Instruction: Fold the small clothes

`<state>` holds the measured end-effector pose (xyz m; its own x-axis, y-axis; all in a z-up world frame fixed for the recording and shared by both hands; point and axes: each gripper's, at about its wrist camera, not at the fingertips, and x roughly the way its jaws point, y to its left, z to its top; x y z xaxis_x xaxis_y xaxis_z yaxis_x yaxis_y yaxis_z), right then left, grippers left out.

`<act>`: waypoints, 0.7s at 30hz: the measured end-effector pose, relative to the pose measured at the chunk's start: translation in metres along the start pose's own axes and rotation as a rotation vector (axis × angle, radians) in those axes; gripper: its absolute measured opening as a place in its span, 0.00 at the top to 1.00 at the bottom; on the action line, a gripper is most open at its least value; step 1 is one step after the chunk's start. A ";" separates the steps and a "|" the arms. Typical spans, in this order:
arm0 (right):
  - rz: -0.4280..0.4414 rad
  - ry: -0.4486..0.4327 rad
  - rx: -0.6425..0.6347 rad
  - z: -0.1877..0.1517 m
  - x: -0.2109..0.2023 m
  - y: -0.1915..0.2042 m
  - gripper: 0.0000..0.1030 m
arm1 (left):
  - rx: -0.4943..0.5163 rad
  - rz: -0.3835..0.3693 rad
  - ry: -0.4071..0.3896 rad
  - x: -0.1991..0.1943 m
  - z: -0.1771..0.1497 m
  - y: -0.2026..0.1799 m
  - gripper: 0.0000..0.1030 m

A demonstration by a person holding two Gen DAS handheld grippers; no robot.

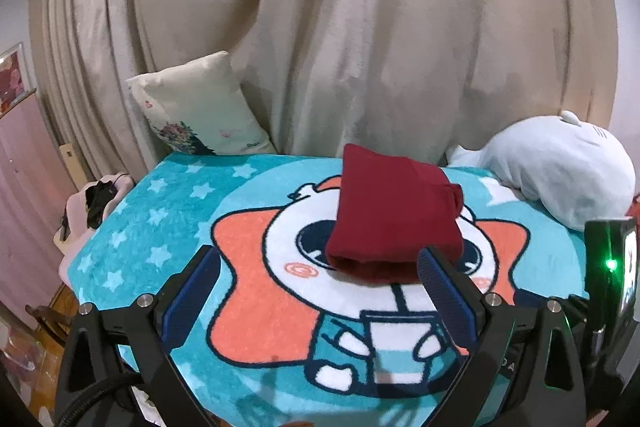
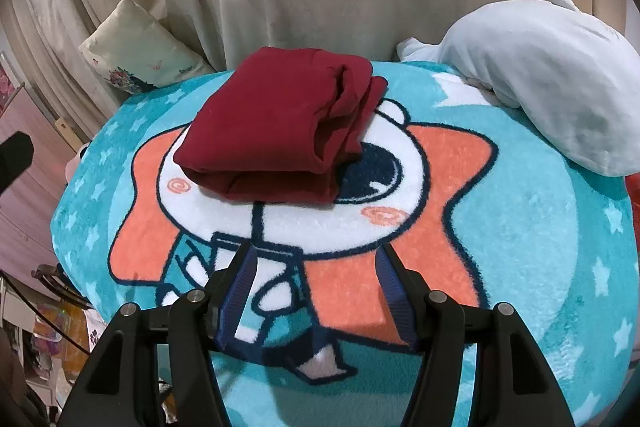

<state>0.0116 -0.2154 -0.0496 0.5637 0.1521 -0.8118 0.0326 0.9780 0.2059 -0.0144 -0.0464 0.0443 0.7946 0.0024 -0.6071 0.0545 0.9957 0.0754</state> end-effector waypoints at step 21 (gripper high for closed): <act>-0.028 0.022 0.018 -0.002 0.009 -0.010 0.34 | -0.018 -0.081 0.134 0.027 -0.009 -0.011 0.04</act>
<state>0.0143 -0.2240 -0.0600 0.5439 0.1282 -0.8293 0.0627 0.9793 0.1925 0.0008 -0.0567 0.0194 0.6999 -0.0667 -0.7111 0.1035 0.9946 0.0086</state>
